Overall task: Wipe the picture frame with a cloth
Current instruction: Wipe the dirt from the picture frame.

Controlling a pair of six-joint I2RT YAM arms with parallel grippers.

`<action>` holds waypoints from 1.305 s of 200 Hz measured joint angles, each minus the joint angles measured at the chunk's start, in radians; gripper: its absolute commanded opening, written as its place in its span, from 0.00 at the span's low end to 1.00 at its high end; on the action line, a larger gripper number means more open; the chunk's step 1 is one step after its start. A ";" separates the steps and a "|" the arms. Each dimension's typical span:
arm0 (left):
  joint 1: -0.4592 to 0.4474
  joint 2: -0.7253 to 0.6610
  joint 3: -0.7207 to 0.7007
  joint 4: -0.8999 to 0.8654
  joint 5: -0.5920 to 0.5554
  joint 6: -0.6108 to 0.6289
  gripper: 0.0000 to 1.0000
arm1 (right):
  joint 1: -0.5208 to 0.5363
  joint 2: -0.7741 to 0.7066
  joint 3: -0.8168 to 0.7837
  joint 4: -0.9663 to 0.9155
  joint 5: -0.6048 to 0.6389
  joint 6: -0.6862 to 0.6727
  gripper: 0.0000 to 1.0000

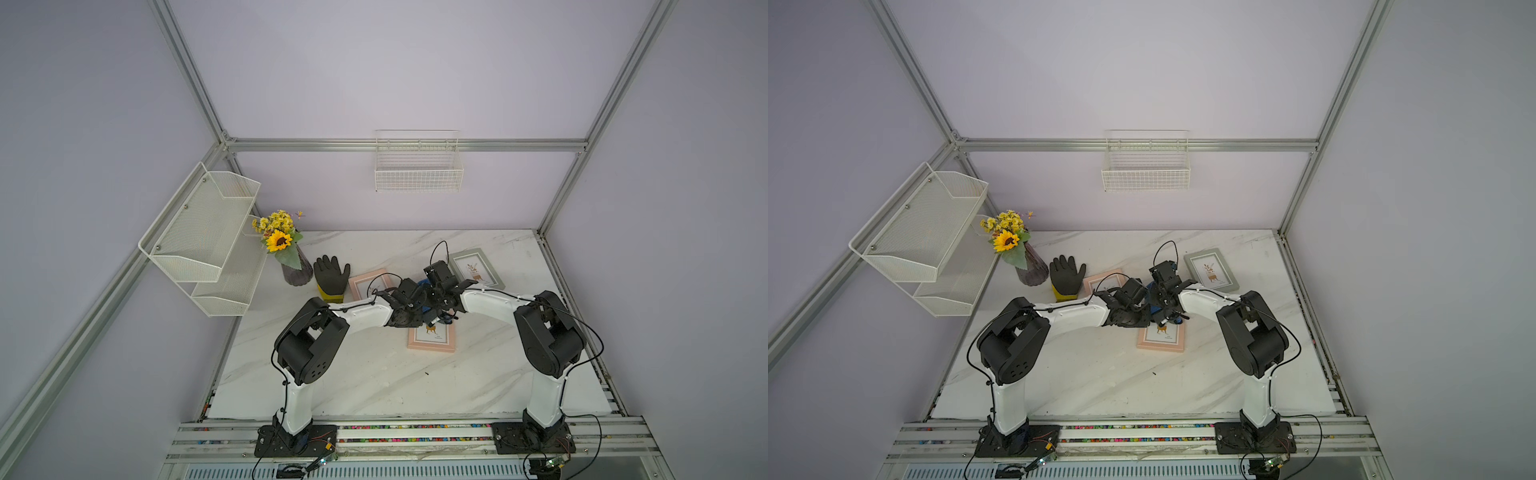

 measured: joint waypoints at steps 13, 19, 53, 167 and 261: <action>0.000 0.000 -0.001 0.003 0.001 0.000 0.27 | -0.026 -0.037 -0.052 0.013 -0.001 0.000 0.07; -0.001 0.000 -0.003 0.006 0.001 -0.001 0.27 | -0.042 -0.062 -0.083 0.014 0.000 -0.001 0.07; -0.008 0.000 -0.006 0.018 0.000 0.000 0.27 | -0.122 -0.169 -0.185 -0.010 0.030 -0.005 0.07; -0.002 -0.015 -0.026 0.019 -0.015 -0.005 0.27 | -0.053 -0.095 -0.119 -0.002 -0.024 -0.001 0.06; -0.007 -0.015 -0.026 0.016 -0.014 -0.008 0.27 | -0.016 -0.070 -0.074 -0.035 0.010 -0.010 0.06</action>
